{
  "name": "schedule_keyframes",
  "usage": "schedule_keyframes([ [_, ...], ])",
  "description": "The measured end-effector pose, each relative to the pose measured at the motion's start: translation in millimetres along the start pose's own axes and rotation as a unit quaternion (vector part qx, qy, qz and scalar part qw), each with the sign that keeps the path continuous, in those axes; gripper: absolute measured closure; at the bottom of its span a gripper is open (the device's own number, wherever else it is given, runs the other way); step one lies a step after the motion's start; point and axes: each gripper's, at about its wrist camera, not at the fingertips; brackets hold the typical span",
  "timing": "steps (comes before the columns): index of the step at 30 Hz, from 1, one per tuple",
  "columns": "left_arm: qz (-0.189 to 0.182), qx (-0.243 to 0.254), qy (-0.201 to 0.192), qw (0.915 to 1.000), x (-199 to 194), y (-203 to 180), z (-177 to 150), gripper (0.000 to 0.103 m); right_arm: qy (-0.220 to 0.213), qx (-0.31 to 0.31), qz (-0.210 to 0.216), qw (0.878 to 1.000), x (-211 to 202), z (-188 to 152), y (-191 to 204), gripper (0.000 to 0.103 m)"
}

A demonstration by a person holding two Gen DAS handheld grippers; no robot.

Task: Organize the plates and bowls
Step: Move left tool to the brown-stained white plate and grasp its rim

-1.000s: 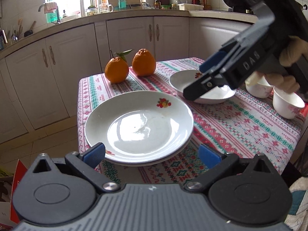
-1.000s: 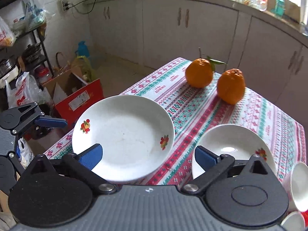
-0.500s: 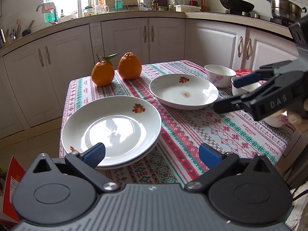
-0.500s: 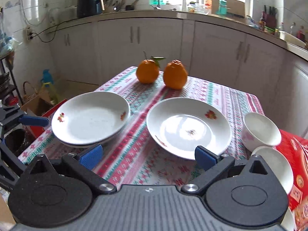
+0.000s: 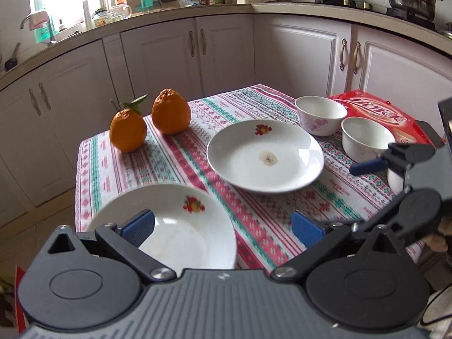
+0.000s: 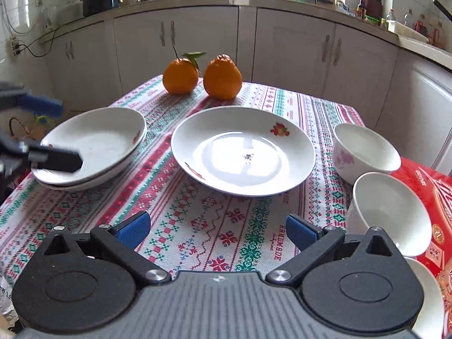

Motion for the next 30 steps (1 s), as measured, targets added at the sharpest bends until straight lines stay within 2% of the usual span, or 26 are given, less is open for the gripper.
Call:
schedule_keyframes([
  [6, -0.02, 0.042, 0.028, 0.9985, 40.3, 14.5, 37.5, 0.001, 0.015, -0.01, -0.015, 1.0, 26.3, 0.0, 10.4, 0.0],
  [12, -0.042, 0.063, 0.052, 0.9958, 84.9, 29.1, 61.0, 0.001, 0.023, -0.004, -0.03, 0.999, 45.9, 4.0, 8.6, 0.0],
  [15, -0.054, 0.063, 0.061, 0.9947, 104.9, 37.0, 71.2, 0.001, 0.029, 0.015, -0.019, 0.999, 52.8, 5.5, 1.9, 0.0],
  [20, -0.07, 0.066, 0.075, 0.9925, 135.5, 51.5, 88.3, 0.001, 0.022, 0.029, -0.029, 0.999, 55.7, 4.2, 1.1, 0.0],
  [30, -0.118, 0.054, 0.106, 0.9859, 183.0, 66.0, 108.2, 0.003, 0.015, 0.027, -0.033, 0.999, 62.0, 9.0, -3.2, 0.0],
])
Point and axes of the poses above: each gripper's, at about its wrist camera, not at the fingertips, and x roughly the way its jaws point, y to its left, z to its top, and after that the axes turned 15 degrees about -z, right-handed
